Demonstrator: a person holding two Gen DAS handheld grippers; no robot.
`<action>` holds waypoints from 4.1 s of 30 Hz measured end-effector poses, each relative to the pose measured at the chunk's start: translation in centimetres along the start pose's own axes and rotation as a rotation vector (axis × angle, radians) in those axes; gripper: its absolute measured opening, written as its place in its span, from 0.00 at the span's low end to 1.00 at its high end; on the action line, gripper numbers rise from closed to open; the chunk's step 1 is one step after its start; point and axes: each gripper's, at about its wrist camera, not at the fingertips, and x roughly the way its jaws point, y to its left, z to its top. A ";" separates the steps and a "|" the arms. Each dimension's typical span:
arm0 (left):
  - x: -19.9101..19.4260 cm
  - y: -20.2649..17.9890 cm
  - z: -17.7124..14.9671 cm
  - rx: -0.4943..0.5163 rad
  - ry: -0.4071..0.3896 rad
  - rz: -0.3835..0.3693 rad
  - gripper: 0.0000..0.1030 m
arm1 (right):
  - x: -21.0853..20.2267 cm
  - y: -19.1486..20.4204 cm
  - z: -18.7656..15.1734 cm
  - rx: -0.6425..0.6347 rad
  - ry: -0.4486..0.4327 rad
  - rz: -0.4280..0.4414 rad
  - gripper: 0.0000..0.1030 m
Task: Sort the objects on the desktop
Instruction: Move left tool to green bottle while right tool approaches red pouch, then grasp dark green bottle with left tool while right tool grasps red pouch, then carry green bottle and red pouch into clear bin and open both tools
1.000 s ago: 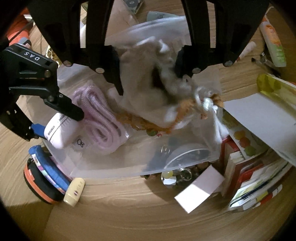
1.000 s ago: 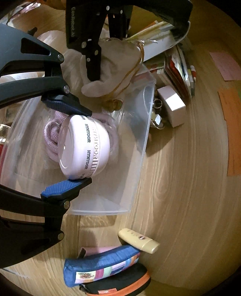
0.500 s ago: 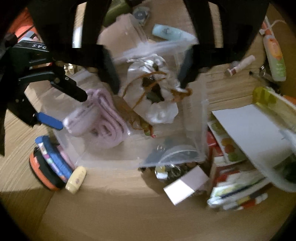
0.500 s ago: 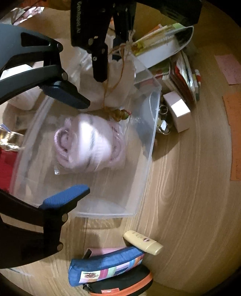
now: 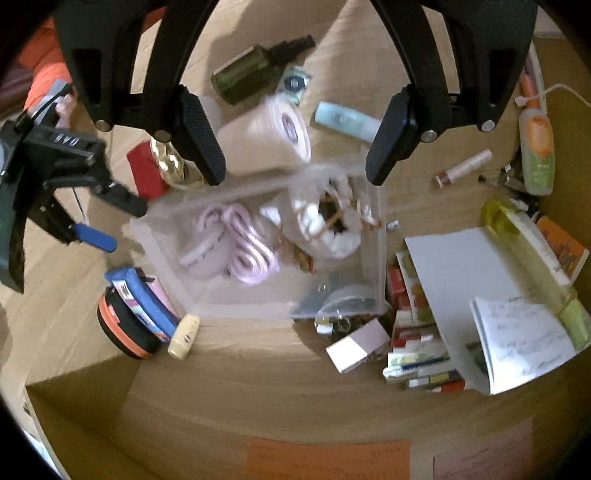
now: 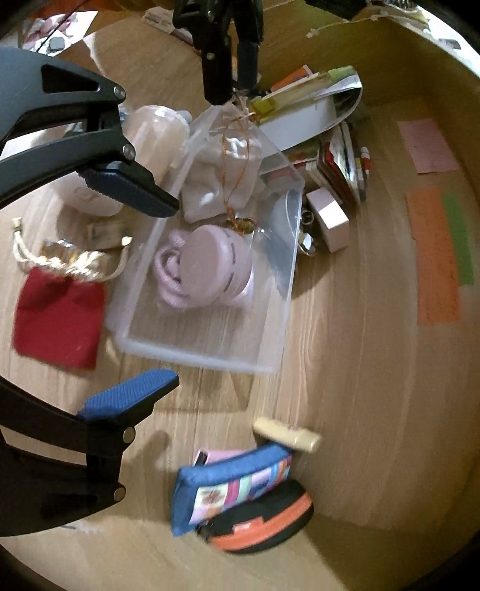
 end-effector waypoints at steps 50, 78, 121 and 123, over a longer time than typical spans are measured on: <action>3.8 -4.8 -9.6 0.202 0.052 -0.006 0.62 | 4.0 -1.0 -7.1 -0.008 0.196 0.132 0.34; -3.9 1.4 -1.5 -0.058 -0.237 -0.001 0.62 | -4.4 0.2 -0.1 -0.091 -0.156 0.027 0.12; 12.1 1.0 8.7 -0.058 0.035 -0.022 0.62 | 9.6 -1.5 4.1 -0.061 0.035 -0.011 0.15; 11.7 1.0 8.7 -0.056 0.032 -0.028 0.64 | 9.4 -1.6 4.2 -0.053 0.033 -0.011 0.24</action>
